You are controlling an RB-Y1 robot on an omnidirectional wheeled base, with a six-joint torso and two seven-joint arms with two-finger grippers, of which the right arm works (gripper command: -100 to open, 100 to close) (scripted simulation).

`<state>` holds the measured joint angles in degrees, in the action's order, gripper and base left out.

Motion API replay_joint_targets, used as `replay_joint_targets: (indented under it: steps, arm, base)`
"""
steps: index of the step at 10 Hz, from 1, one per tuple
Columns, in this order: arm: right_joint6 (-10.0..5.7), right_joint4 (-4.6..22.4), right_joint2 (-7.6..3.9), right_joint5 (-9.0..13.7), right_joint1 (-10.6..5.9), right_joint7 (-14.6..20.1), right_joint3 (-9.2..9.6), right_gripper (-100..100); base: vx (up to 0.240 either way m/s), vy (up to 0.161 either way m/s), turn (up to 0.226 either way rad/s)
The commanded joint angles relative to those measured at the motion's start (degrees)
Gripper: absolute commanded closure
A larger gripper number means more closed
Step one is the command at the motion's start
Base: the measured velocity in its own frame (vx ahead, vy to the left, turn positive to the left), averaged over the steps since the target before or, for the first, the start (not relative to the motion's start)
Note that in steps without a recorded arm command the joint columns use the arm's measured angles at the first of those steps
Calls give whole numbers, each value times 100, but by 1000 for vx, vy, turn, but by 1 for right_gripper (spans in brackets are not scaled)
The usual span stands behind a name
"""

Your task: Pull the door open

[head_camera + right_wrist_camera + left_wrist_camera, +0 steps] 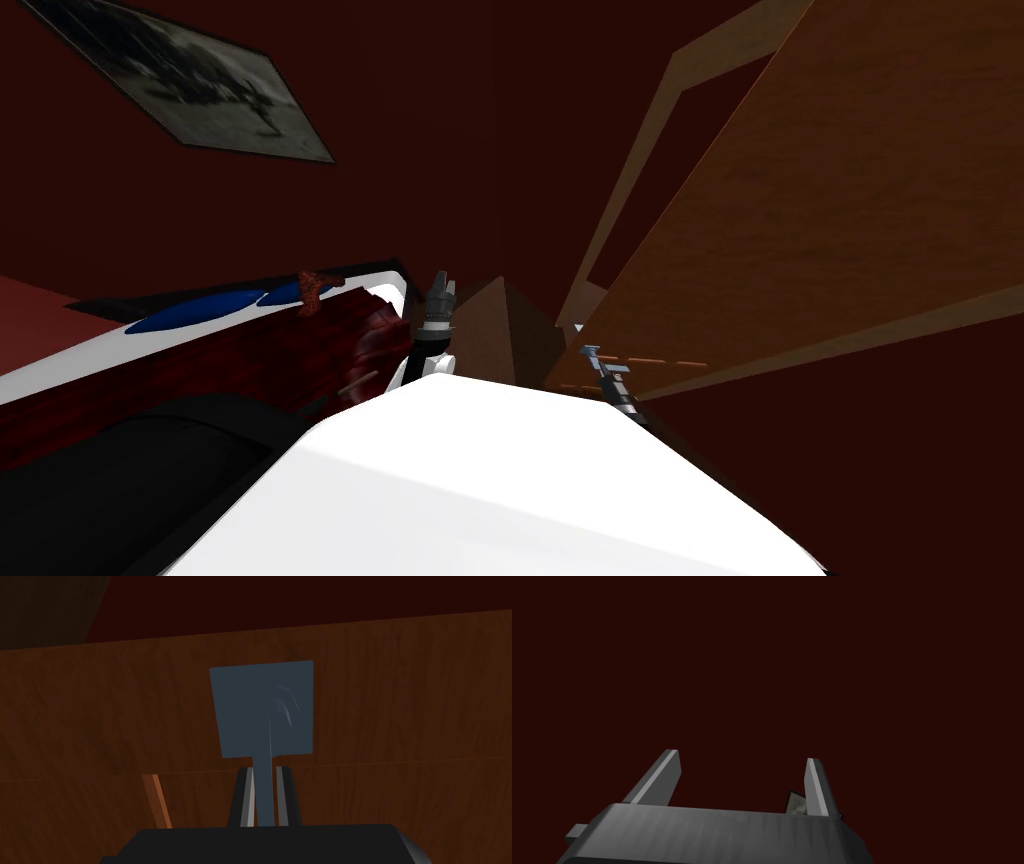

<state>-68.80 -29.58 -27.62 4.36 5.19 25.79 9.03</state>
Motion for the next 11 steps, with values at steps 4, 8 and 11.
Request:
replay_joint_targets:
  steps: [4, 8, 11]
  arm:
    - [186, 158, 115, -93, -345, -29, 43, 100]
    - [312, 173, 167, -130, -495, -53, 55, 100]
    - [154, 296, 116, -87, -431, -14, 42, 100]
  base:
    - [-177, -73, 75]
    - [-146, -80, 61]
    - [-161, -66, 222]
